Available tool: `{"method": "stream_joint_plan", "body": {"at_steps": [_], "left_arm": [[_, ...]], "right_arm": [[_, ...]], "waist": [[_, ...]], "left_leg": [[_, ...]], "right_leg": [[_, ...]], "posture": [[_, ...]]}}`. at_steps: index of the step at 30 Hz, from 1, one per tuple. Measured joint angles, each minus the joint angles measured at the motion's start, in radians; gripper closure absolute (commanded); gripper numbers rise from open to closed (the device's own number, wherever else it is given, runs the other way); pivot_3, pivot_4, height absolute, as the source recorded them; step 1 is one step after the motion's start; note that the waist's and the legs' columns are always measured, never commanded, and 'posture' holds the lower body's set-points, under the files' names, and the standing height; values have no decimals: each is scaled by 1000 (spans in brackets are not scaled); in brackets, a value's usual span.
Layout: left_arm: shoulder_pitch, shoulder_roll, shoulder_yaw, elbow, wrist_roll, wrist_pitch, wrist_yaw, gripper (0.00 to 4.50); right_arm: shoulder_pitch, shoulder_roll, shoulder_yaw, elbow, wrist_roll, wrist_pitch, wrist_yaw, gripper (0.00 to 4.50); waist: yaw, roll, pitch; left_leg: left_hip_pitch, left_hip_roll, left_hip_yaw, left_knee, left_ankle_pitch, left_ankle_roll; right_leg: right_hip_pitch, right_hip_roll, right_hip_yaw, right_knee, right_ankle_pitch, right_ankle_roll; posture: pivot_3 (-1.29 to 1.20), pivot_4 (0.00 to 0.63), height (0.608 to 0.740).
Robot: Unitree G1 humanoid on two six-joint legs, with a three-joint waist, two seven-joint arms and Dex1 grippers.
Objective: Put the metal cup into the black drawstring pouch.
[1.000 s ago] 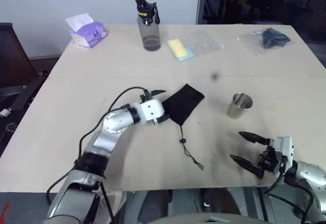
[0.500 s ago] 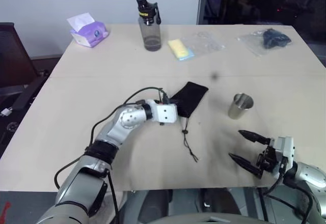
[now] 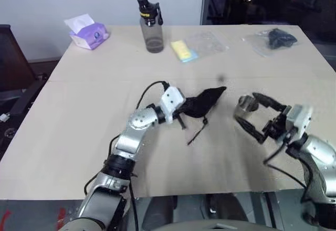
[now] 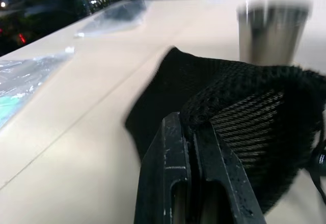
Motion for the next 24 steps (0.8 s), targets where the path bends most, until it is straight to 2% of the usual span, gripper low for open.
{"method": "stream_joint_plan", "body": {"at_steps": [4,10,13,20,21,24], "left_arm": [[-12,-43,33,-69,-78,222,63,4426],[-41,-62,67,-150,-146,414,129,4426],[-53,-71,94,-189,-189,522,169,4500],[-63,-104,137,-254,-254,665,253,4500],[-73,-116,150,-262,-269,686,269,4500],[-112,-153,191,-273,-309,730,317,4500]], "right_arm": [[-36,-106,33,15,-117,60,-16,0],[-41,-200,86,37,-222,113,-4,0],[-41,-247,97,55,-283,98,6,848],[-23,-293,137,115,-373,75,21,4234],[-19,-294,135,115,-373,74,20,4448],[-19,-256,105,113,-340,80,0,4448]], "waist": [[2,0,0],[1,0,0],[-2,-1,0],[-6,-1,0],[-5,-1,0],[-6,-1,0]], "left_leg": [[-1,-1,0,0,0,0],[0,-1,0,0,0,0],[0,-1,0,1,0,0],[-1,-1,0,1,0,0],[-1,-1,0,1,0,0],[0,-1,0,1,0,0]], "right_leg": [[0,0,0,-1,1,0],[0,0,1,-1,0,0],[0,0,1,-1,-1,0],[0,0,1,-1,1,-1],[0,0,1,-1,1,-1],[0,0,1,-1,0,-1]], "posture": [[0,150,740],[0,150,740],[0,150,740],[0,150,740],[0,150,740],[0,150,740]]}}
